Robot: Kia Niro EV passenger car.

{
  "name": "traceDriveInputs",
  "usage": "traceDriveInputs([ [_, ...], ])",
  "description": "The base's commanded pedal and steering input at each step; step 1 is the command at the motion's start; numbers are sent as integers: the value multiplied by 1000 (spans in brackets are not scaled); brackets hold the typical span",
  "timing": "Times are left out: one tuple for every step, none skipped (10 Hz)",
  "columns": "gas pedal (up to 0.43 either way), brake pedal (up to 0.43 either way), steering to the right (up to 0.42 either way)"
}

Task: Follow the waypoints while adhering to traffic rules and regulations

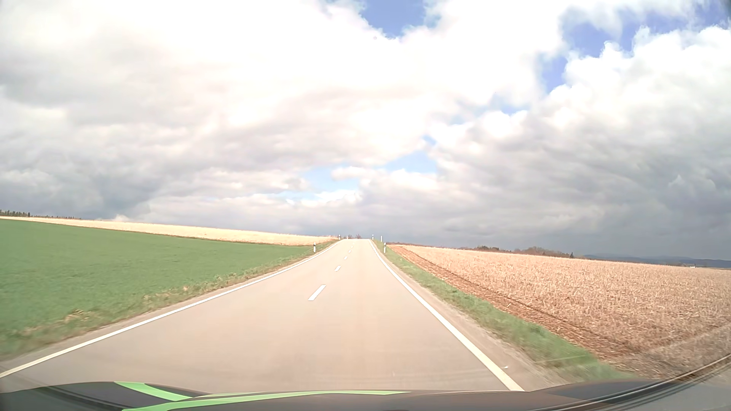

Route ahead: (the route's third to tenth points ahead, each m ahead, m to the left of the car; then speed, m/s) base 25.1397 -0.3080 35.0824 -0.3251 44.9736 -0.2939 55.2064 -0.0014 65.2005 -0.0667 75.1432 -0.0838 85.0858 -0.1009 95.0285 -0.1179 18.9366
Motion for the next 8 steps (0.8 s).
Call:
traceDriveInputs([
  [319,0,-1],
  [319,0,-1],
  [319,0,-1],
  [331,0,0],
  [331,0,0],
  [331,0,0],
  [331,0,0],
  [331,0,0],
])
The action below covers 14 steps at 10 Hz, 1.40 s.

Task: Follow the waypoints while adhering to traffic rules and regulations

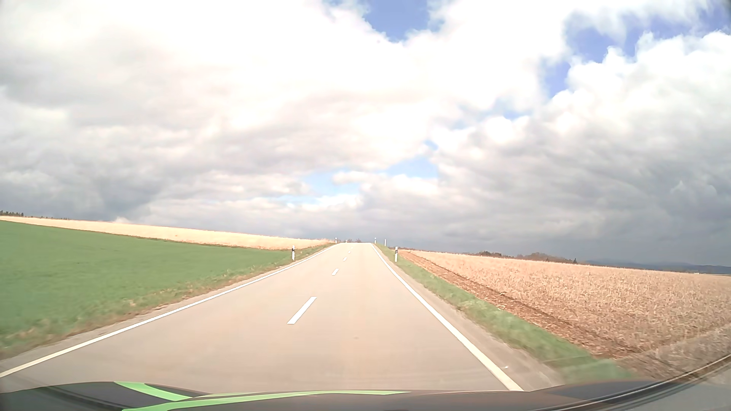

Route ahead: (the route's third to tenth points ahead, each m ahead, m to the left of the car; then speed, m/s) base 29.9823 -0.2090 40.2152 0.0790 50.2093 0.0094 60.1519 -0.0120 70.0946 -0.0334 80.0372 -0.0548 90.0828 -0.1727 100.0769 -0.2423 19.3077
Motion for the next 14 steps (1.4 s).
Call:
traceDriveInputs([
  [331,0,0],
  [331,0,0],
  [331,0,0],
  [331,0,0],
  [339,0,0],
  [339,0,0],
  [339,0,0],
  [339,0,0],
  [339,0,0],
  [339,0,0],
  [339,0,0],
  [339,0,0],
  [350,0,0],
  [350,0,0],
])
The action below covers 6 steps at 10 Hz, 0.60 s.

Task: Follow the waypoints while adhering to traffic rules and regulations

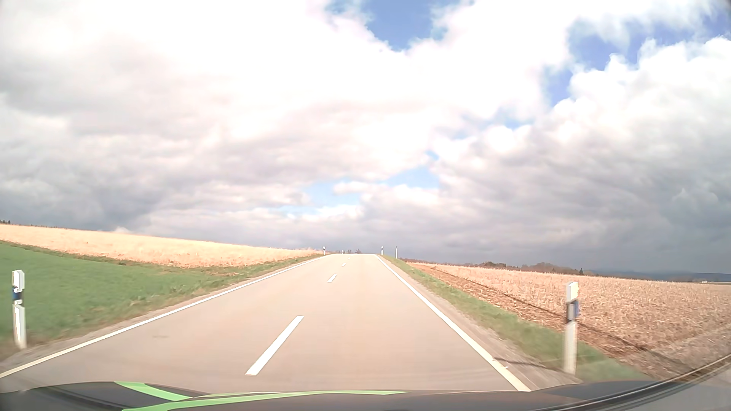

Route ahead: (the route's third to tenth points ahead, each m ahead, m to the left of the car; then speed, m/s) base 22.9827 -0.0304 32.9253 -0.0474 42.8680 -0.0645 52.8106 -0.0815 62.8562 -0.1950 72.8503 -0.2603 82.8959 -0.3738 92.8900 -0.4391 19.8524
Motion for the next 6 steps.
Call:
traceDriveInputs([
  [350,0,0],
  [350,0,0],
  [358,0,0],
  [358,0,1],
  [358,0,1],
  [358,0,1],
])
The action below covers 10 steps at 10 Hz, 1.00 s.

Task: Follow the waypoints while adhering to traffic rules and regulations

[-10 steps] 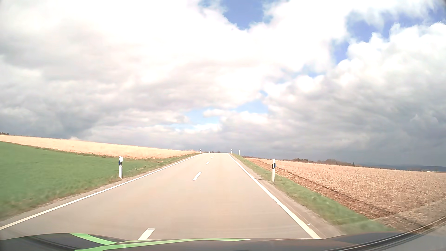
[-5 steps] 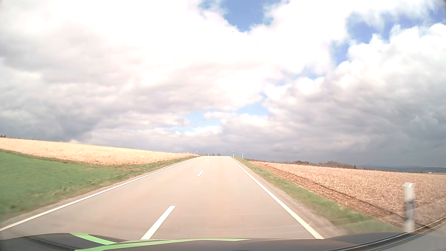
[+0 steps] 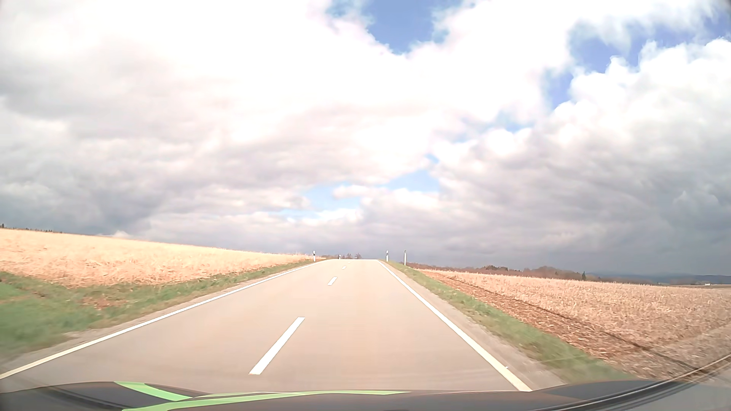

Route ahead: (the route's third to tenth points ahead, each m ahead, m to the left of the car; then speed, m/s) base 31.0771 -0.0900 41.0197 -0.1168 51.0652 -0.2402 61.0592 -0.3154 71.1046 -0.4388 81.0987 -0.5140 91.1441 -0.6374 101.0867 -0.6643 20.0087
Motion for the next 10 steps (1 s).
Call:
traceDriveInputs([
  [358,0,1],
  [358,0,1],
  [358,0,1],
  [358,0,1],
  [358,0,0],
  [358,0,0],
  [358,0,0],
  [358,0,0],
  [358,0,0],
  [358,0,0],
])
